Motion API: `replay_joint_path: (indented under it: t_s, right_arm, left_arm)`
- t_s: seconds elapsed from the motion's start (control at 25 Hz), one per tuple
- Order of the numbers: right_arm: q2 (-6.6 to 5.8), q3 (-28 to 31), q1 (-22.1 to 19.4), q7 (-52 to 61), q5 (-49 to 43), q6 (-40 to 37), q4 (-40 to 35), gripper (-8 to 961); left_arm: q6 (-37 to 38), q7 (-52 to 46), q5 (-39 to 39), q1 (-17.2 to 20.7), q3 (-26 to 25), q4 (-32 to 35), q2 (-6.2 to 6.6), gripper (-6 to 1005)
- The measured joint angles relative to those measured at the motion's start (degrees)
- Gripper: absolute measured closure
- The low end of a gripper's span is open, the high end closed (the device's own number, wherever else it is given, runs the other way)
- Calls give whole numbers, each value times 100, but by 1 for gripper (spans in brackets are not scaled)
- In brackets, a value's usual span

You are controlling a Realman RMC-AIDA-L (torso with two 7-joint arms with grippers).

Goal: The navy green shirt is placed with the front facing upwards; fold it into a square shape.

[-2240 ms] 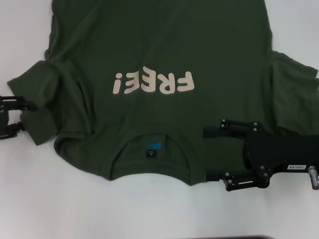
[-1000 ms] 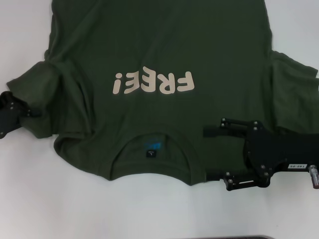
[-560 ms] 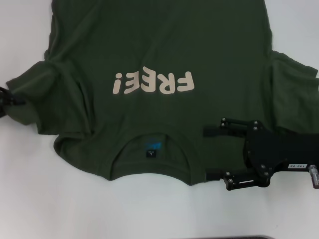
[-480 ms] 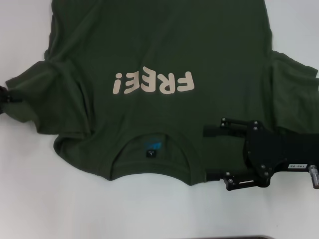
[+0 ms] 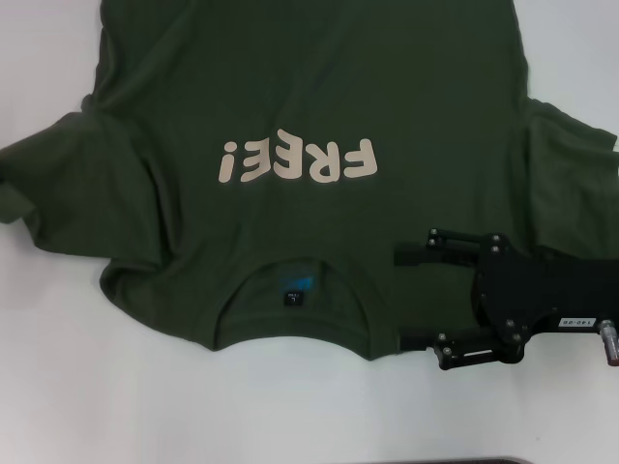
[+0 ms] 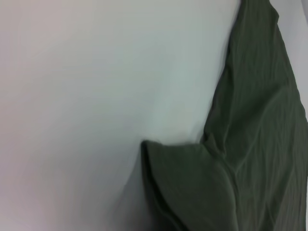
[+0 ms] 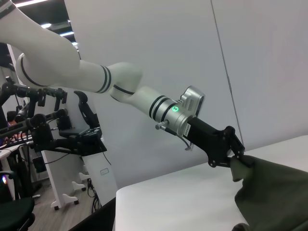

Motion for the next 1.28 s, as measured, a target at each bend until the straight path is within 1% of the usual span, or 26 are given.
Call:
replay_joint_path:
  t_s: [0.44,0.6,0.88,1.12,1.28]
  right_arm:
    - [10,0,2,83,0,32,0,42]
    - [9,0,2,83,0,52,-2,42]
    - [8,0,1,83,0,53,23,42]
    - [9,0,-23,36,-1,97,47,42]
    - [10,0,-33,27,-1,117,55,42]
  left_arm:
    - [24,-9,18,-21,-293,-104,154,977]
    - [42,-9,-9,-57,-298,-151,161,975]
    - [199,37,-177,-283,-292,-106,105,973]
    - [563,-2,-574,-539,-297,-113,201,972]
    - [662,-30,-603,-754,-299,-91,205,971]
